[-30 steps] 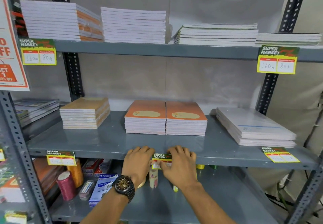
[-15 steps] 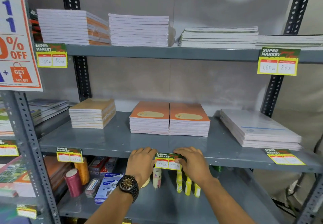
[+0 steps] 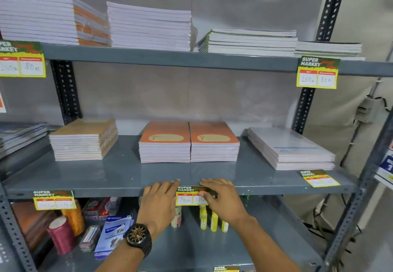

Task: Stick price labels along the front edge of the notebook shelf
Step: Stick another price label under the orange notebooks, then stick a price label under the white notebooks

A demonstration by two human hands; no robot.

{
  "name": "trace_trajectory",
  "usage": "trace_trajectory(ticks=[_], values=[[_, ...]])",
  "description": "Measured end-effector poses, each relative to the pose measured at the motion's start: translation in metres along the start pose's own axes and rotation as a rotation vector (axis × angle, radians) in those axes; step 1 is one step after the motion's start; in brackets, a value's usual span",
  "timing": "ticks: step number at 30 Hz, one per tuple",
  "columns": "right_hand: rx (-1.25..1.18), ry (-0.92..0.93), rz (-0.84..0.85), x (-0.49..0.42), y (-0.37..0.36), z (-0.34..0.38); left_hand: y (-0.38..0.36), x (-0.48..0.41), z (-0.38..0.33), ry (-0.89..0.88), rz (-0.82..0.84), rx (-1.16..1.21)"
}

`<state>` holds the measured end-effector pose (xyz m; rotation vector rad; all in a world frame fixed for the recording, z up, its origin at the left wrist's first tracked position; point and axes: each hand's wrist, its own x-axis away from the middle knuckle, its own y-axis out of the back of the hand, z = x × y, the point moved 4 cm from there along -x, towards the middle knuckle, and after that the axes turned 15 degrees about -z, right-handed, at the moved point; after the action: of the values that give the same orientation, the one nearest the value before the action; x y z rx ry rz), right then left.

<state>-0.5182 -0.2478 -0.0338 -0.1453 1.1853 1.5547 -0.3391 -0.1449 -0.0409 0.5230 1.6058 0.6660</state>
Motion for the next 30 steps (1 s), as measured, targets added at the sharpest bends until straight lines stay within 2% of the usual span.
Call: trace_trajectory(ticks=[5, 10, 16, 19, 22, 27, 30], values=[[-0.152, -0.113, -0.038, 0.008, 0.031, -0.014, 0.011, -0.008, 0.005, 0.119, 0.005, 0.159], [-0.173, -0.128, -0.202, 0.012, 0.097, -0.053, 0.011, -0.035, -0.009, 0.278, -0.017, 0.211], [-0.133, -0.162, -0.28, -0.006, 0.187, -0.123, -0.007, -0.069, -0.118, 0.202, -0.065, 0.236], [-0.067, -0.181, -0.229, -0.018, 0.229, -0.168, -0.025, -0.088, -0.197, 0.184, -0.07, 0.365], [-0.002, -0.272, -0.167, -0.029, 0.26, -0.216, -0.048, -0.102, -0.268, 0.208, -0.006, 0.482], [0.167, -0.374, 0.039, -0.037, 0.288, -0.28, -0.097, -0.121, -0.35, 0.247, 0.276, 0.454], [0.184, -0.404, 0.123, -0.036, 0.285, -0.297, -0.117, -0.129, -0.37, 0.252, 0.329, 0.354]])
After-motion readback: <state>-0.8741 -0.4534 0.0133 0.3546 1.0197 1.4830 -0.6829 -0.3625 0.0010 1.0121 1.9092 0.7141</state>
